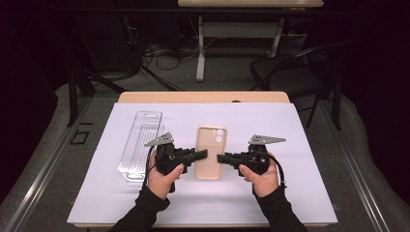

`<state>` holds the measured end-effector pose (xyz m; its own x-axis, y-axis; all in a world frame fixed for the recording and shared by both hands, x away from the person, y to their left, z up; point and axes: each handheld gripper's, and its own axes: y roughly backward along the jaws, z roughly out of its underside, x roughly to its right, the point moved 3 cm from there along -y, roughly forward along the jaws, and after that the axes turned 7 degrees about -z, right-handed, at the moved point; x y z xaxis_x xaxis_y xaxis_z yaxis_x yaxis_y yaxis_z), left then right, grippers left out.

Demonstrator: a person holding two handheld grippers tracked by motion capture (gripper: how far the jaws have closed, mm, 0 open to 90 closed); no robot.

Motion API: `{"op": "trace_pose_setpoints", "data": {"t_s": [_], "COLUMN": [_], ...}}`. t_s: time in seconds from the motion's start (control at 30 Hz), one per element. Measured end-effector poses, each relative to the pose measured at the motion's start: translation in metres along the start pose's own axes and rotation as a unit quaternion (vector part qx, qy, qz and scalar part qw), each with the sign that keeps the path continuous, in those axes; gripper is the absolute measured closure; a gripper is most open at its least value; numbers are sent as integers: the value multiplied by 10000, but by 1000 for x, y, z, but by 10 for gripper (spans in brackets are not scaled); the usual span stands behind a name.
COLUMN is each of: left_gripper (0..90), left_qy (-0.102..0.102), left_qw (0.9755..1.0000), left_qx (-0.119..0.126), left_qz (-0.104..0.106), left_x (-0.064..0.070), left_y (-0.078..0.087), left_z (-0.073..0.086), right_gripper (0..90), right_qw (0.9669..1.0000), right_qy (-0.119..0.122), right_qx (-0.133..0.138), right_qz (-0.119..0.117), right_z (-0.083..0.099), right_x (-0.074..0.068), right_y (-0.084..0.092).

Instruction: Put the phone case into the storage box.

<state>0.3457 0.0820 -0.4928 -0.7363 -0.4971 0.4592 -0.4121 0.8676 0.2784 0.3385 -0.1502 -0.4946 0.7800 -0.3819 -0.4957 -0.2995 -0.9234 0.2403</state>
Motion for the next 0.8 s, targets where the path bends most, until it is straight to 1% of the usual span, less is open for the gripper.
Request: {"op": "trace_pose_setpoints", "data": {"t_s": [0.13,0.3,0.47,0.8], "left_gripper": [698,679,660,625], "left_qy": [-23,7,-13,-84], "left_qw": [10000,10000,10000,9999], "left_qx": [28,30,36,56], "left_qz": [-26,0,-14,-134], "left_x": [0,0,0,-1], "left_y": [0,0,0,0], "left_z": [0,-1,-1,-1], "right_gripper": [818,818,817,817], "right_qw": [10000,10000,9999,9997], "right_qy": [-16,17,18,31], "right_qx": [12,-3,18,37], "right_qz": [16,77,119,237], "right_z": [0,-1,-1,-3], "right_x": [0,2,2,5], "right_y": [1,2,4,9]}}
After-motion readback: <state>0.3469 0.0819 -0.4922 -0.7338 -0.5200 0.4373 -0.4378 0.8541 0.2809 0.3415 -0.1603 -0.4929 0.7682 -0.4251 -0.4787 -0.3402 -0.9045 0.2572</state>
